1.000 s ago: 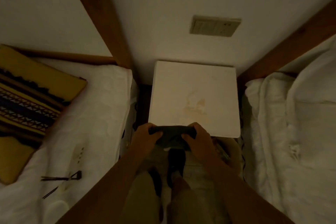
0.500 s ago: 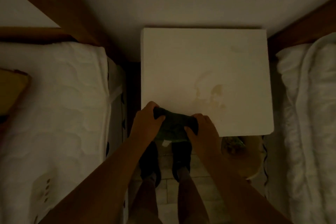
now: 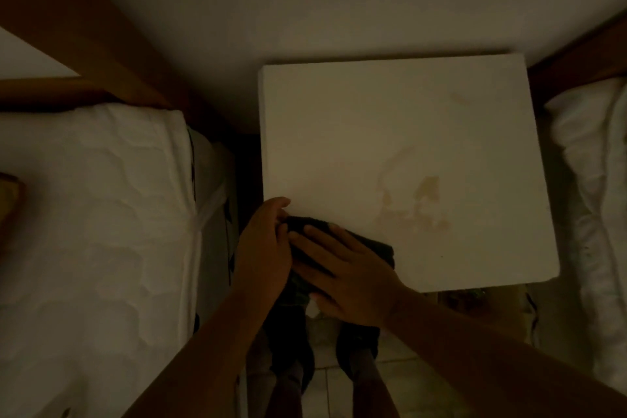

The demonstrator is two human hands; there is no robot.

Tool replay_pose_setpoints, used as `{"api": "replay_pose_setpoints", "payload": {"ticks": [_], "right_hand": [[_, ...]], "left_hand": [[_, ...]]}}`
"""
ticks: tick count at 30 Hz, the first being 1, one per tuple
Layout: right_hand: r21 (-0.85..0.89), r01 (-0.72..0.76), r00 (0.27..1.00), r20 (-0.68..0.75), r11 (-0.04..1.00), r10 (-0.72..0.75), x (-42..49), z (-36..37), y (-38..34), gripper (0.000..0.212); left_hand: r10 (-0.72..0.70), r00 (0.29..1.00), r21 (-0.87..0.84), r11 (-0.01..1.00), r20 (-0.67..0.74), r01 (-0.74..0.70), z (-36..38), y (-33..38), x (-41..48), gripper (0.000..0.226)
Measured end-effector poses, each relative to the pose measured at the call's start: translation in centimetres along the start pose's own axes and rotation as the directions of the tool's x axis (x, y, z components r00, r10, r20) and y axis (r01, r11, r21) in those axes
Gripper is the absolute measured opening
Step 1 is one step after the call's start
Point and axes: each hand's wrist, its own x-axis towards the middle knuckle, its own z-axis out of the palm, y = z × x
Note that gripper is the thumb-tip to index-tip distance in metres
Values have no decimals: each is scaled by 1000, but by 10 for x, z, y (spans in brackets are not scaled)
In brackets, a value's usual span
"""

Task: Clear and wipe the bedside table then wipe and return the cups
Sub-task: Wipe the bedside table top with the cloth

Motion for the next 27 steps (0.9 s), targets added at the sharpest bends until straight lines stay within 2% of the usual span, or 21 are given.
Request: {"api": "replay_pose_setpoints", "payload": {"ticks": [2,5,7,12,20,27], "right_hand": [[14,-46,998,31,999,45,2,0,4,58],[17,-231,973,-3,973,232,9,-4,17,59],[5,-342,940,-3,940,342,16,-11,37,63],[-66,-481,876,-12,874,481,32,-33,125,67],[-108,-733,680,-120,672,723,24,-72,267,72],[-68,-805,588,-223,589,778,-1,-76,301,69]], "left_hand": [[69,997,47,997,-39,-67,7,1,1,34],[215,975,135,969,-57,-206,20,8,11,33],[250,966,213,949,-64,-231,28,14,22,37],[382,924,466,820,-14,-333,41,24,49,43],[283,959,600,769,-12,-220,64,38,69,52],[269,962,641,745,-34,-186,67,40,68,53]]}}
